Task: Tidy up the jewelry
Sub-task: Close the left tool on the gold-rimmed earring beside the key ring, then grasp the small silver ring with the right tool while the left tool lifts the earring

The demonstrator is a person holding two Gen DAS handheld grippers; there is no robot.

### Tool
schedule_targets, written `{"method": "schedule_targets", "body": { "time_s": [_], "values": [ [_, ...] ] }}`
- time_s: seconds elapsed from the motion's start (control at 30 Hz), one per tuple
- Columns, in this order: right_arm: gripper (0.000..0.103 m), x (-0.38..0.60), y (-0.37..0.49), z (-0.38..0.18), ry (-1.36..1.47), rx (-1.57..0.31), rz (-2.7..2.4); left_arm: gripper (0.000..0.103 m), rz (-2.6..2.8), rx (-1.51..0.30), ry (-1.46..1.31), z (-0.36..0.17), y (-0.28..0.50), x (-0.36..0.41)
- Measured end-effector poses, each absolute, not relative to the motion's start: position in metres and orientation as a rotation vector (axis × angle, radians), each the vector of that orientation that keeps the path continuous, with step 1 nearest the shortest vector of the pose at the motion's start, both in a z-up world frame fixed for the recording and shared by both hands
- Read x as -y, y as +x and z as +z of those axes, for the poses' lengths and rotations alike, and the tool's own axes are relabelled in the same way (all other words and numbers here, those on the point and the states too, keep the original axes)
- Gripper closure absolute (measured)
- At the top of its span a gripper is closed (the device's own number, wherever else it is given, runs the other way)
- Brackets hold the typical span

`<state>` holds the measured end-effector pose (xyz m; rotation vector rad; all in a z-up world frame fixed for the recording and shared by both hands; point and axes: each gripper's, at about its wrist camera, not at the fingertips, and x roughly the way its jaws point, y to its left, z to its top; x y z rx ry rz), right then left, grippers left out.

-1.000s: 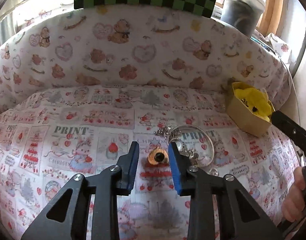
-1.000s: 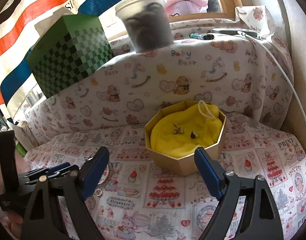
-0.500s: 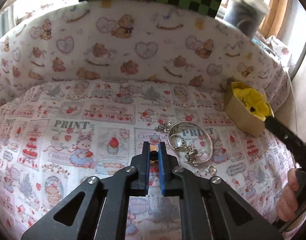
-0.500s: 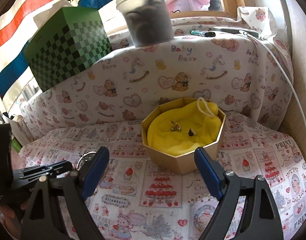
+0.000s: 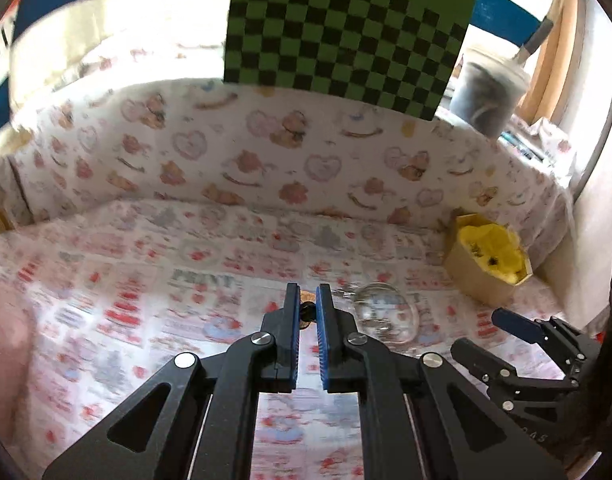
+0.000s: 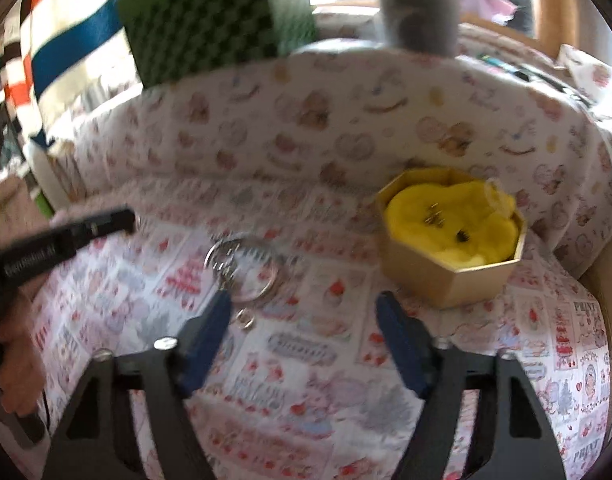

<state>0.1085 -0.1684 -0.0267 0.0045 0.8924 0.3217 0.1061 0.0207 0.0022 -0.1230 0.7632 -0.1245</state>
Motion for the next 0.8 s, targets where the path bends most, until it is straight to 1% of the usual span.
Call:
{"method": "schedule_targets", "body": {
  "time_s": [0.03, 0.1, 0.2, 0.27, 0.5, 0.63, 0.67, 0.8],
  "values": [
    [0.046, 0.163, 0.111, -0.030, -0.016, -0.917, 0.320, 0.096, -0.113, -0.752, -0.118, 0.003, 0.107, -0.022],
    [0.059, 0.151, 0.118, -0.035, -0.044, -0.973, 0.306, 0.096, -0.101, -0.745, -0.113, 0.003, 0.108, -0.023],
    [0.071, 0.142, 0.124, -0.040, -0.024, -1.025, 0.340, 0.096, -0.086, -0.755, -0.125, 0.000, 0.112, -0.028],
    [0.075, 0.137, 0.126, -0.040, -0.015, -1.038, 0.356, 0.096, -0.082, -0.765, -0.140, 0.000, 0.113, -0.031],
    [0.075, 0.117, 0.126, -0.046, -0.086, -1.041, 0.332, 0.096, -0.069, -0.762, -0.138, 0.001, 0.112, -0.031],
    [0.084, 0.111, 0.126, -0.047, -0.139, -1.015, 0.308, 0.096, -0.071, -0.767, -0.153, 0.001, 0.113, -0.032],
    [0.089, 0.111, 0.126, -0.047, -0.138, -1.013, 0.309, 0.096, -0.071, -0.767, -0.154, 0.001, 0.113, -0.032],
    [0.091, 0.115, 0.125, -0.047, -0.144, -1.007, 0.318, 0.096, -0.047, -0.753, -0.159, 0.002, 0.111, -0.034]
  ]
}}
